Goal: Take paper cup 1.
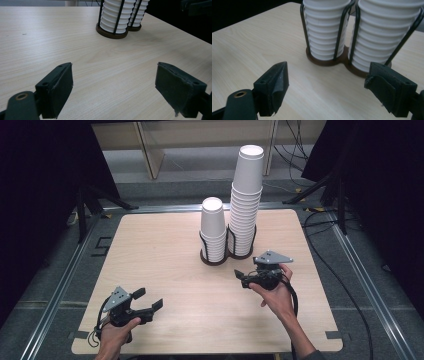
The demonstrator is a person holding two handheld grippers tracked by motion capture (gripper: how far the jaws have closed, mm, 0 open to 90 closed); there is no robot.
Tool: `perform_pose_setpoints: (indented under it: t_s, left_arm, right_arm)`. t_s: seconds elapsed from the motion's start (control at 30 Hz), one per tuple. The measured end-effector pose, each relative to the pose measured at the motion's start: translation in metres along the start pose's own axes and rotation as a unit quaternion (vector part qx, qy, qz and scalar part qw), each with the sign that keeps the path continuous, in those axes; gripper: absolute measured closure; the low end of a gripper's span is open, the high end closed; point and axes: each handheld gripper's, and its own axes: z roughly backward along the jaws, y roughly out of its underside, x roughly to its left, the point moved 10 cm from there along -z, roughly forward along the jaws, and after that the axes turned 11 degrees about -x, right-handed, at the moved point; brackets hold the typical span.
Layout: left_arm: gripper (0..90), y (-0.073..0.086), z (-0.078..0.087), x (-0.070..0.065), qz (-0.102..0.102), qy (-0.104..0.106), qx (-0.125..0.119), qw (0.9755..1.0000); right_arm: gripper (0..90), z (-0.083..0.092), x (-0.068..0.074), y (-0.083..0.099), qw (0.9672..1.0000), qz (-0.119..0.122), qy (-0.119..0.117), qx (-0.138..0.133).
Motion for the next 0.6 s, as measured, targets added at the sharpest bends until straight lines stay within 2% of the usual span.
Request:
perform_pose_setpoints:
  t_s: [0.2, 0.33, 0.37, 0.4, 0.43, 0.5, 0.53, 0.6]
  left_arm:
    - [14.4, 0.0, 0.0, -0.001, -0.002, 0.002, 0.002, 1.0]
    - [14.4, 0.0, 0.0, 0.0, -0.001, 0.001, 0.001, 1.0]
    - [14.4, 0.0, 0.0, 0.0, -0.001, 0.001, 0.001, 1.0]
    - [14.4, 0.0, 0.0, 0.0, -0.002, 0.001, 0.001, 1.0]
    - [14.4, 0.0, 0.0, 0.0, -0.001, 0.001, 0.001, 1.0]
    - [14.4, 0.001, 0.0, -0.001, -0.002, 0.002, 0.003, 1.0]
    - [14.4, 0.0, -0.001, -0.001, -0.002, 0.011, -0.004, 0.9999]
    - [14.4, 0.001, -0.001, -0.001, -0.005, 0.005, 0.001, 1.0]
  right_arm:
    - [18.2, -0.014, 0.003, -0.029, 0.9997, 0.007, -0.006, -0.022]
    - [18.1, -0.02, 0.006, -0.041, 0.9994, -0.001, -0.015, -0.031]
    - [18.1, -0.02, 0.006, -0.041, 0.9994, -0.001, -0.015, -0.031]
    - [18.0, -0.022, 0.003, -0.045, 0.9993, 0.008, -0.005, -0.036]
    - [18.0, -0.024, 0.005, -0.048, 0.9991, 0.002, -0.011, -0.04]
    - [17.9, -0.026, 0.003, -0.054, 0.9992, 0.007, -0.009, -0.039]
    - [17.8, -0.03, 0.005, -0.057, 0.999, -0.001, -0.015, -0.043]
    - [17.6, -0.036, 0.006, -0.064, 0.999, -0.001, -0.013, -0.043]
